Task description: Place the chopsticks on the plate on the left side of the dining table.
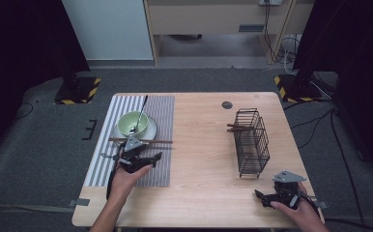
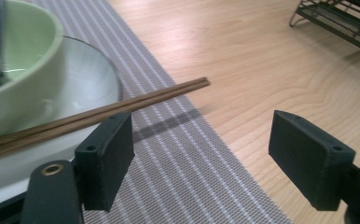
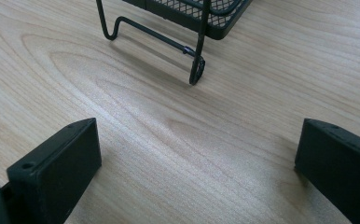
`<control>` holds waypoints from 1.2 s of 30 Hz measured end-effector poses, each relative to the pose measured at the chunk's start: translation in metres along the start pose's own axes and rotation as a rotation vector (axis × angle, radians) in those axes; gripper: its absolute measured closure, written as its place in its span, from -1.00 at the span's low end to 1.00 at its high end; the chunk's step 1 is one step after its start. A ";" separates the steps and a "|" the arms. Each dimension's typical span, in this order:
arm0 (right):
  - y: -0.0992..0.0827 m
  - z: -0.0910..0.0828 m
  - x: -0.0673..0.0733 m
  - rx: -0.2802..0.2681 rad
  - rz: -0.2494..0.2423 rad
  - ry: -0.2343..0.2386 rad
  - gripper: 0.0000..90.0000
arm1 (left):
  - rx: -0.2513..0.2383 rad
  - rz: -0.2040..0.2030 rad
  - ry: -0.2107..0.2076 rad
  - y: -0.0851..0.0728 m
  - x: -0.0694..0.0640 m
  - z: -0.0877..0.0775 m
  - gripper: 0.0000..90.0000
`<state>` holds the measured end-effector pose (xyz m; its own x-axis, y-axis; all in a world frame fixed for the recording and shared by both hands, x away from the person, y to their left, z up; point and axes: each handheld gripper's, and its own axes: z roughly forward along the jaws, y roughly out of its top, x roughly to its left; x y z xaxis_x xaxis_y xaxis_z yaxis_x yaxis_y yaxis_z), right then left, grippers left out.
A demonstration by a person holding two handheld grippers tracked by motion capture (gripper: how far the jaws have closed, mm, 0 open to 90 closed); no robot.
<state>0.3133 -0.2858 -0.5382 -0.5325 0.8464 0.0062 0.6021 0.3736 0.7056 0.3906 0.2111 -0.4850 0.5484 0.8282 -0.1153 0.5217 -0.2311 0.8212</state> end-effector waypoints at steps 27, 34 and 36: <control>0.000 0.000 0.000 0.002 -0.004 0.002 -0.99 | 0.122 0.098 -0.132 0.000 -0.069 0.054 -0.66; 0.000 0.000 0.000 0.001 -0.007 0.002 -0.99 | 0.178 0.176 -0.148 -0.006 -0.094 0.073 -0.73; 0.000 -0.001 0.000 0.002 -0.006 0.002 -0.99 | 0.192 0.190 -0.147 -0.008 -0.098 0.078 -0.74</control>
<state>0.3129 -0.2864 -0.5380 -0.5375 0.8433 0.0030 0.5997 0.3797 0.7045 0.3835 0.0921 -0.5242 0.7292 0.6816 -0.0605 0.5068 -0.4785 0.7171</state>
